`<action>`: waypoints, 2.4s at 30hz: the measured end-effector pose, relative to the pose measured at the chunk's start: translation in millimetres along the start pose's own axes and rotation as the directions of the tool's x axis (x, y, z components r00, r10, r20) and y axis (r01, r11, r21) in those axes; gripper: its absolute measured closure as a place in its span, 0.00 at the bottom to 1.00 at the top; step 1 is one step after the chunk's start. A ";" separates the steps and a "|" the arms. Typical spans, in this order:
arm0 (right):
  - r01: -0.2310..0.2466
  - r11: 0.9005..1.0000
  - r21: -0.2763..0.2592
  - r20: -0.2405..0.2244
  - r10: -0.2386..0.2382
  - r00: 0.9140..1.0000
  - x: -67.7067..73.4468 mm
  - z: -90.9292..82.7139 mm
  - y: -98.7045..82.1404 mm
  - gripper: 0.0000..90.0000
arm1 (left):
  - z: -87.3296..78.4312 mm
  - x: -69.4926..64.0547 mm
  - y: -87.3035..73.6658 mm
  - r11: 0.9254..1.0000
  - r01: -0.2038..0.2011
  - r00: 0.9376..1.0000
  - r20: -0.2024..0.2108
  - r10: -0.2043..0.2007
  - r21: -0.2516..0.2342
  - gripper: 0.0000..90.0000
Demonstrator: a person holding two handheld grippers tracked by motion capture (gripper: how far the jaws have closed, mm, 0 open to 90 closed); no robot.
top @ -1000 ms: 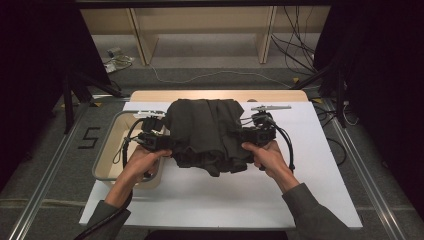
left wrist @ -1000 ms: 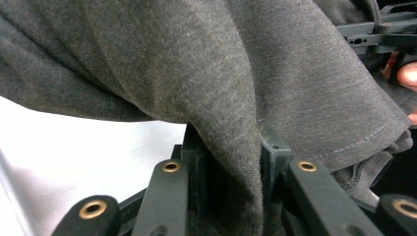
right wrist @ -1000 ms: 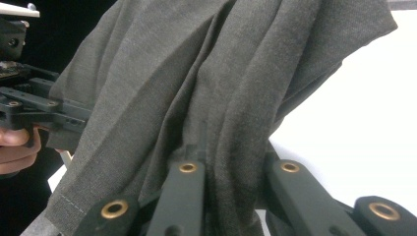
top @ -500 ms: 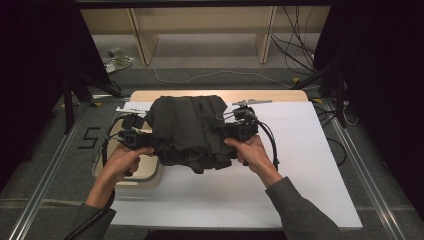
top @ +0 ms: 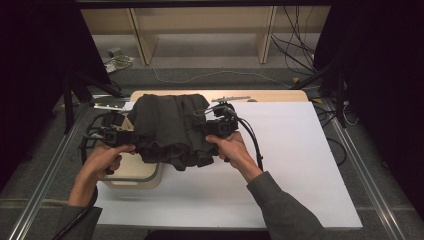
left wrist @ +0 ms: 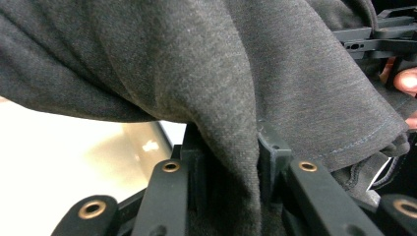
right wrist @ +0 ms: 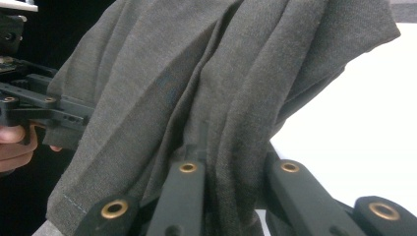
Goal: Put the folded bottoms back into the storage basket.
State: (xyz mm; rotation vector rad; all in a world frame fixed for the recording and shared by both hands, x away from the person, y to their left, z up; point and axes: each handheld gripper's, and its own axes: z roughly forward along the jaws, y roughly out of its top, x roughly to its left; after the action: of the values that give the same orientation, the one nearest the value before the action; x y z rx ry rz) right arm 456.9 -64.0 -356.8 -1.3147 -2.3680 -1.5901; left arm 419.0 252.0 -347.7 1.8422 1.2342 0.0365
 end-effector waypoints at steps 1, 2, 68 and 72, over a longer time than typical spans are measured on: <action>-0.003 1.000 0.001 -0.003 0.003 1.000 1.5 1.9 1.0 0.91 | -2.7 2.6 -0.4 1.000 0.004 1.000 -0.004 -0.004 -0.004 0.79; 0.002 1.000 0.002 -0.003 -0.002 1.000 3.6 5.4 2.6 0.91 | -5.1 5.0 -0.7 1.000 0.008 1.000 -0.006 -0.008 -0.004 0.79; -0.128 0.990 0.051 0.035 0.126 0.991 70.6 125.3 4.3 0.91 | -39.8 90.2 -26.0 0.976 0.186 0.945 -0.251 -0.209 -0.110 0.79; -0.132 0.990 0.057 0.038 0.130 0.991 71.4 127.7 2.5 0.91 | -37.1 91.8 -26.9 0.976 0.189 0.942 -0.262 -0.212 -0.108 0.79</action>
State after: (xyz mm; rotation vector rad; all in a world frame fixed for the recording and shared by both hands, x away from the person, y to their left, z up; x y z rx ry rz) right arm 466.2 79.0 -386.9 -1.4632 -2.2745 -1.4629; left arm 428.3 348.2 -382.4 1.6713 1.5842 0.2310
